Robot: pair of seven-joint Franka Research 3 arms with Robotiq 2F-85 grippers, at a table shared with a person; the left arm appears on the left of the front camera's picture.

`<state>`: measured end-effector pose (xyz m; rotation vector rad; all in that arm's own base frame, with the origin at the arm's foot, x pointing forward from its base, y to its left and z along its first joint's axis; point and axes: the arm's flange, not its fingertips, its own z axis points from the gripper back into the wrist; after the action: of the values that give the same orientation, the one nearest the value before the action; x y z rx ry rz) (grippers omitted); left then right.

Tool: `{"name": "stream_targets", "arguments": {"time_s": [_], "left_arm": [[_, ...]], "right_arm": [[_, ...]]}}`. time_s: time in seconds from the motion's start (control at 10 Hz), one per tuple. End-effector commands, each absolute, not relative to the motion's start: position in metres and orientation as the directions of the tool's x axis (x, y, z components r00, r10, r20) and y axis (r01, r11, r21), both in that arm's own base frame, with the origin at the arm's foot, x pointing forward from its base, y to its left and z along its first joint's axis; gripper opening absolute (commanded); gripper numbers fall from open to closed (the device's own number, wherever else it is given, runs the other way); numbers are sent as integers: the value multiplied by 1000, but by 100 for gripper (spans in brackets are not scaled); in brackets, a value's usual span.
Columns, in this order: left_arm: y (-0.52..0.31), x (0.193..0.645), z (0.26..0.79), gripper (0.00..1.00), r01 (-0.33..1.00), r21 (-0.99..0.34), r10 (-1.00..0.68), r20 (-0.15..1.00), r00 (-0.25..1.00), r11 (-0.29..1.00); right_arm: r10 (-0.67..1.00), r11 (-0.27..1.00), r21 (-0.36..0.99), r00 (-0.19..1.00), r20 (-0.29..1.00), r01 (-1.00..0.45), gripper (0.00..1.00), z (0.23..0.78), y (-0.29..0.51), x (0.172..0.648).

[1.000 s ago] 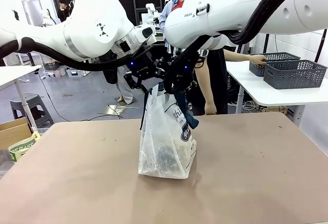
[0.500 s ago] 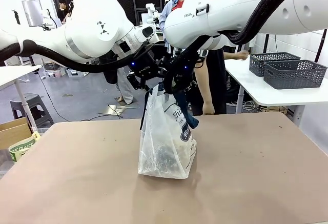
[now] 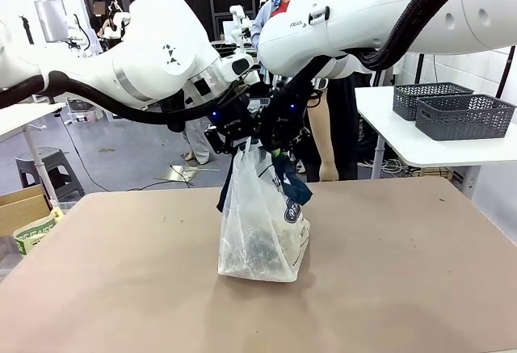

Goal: Transfer purchased items from the store into the shopping bag.
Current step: Move the Reusable shopping bag to the right side of the table.

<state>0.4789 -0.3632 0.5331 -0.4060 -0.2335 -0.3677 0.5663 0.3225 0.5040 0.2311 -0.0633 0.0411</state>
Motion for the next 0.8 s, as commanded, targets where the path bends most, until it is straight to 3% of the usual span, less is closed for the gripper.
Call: {"name": "stream_targets", "arguments": {"time_s": [0.0,0.5,0.7], "left_arm": [[-366,480,532,100,405,-256,-331,287,899,878],[-365,480,534,1,400,-214,-324,317,891,891],[-365,478,536,0,404,-213,-326,325,888,889]], "right_arm": [[41,969,242,998,56,-54,0,503,321,573],[41,968,247,998,54,-53,0,502,321,572],[45,967,247,998,53,-57,0,502,320,572]]}}
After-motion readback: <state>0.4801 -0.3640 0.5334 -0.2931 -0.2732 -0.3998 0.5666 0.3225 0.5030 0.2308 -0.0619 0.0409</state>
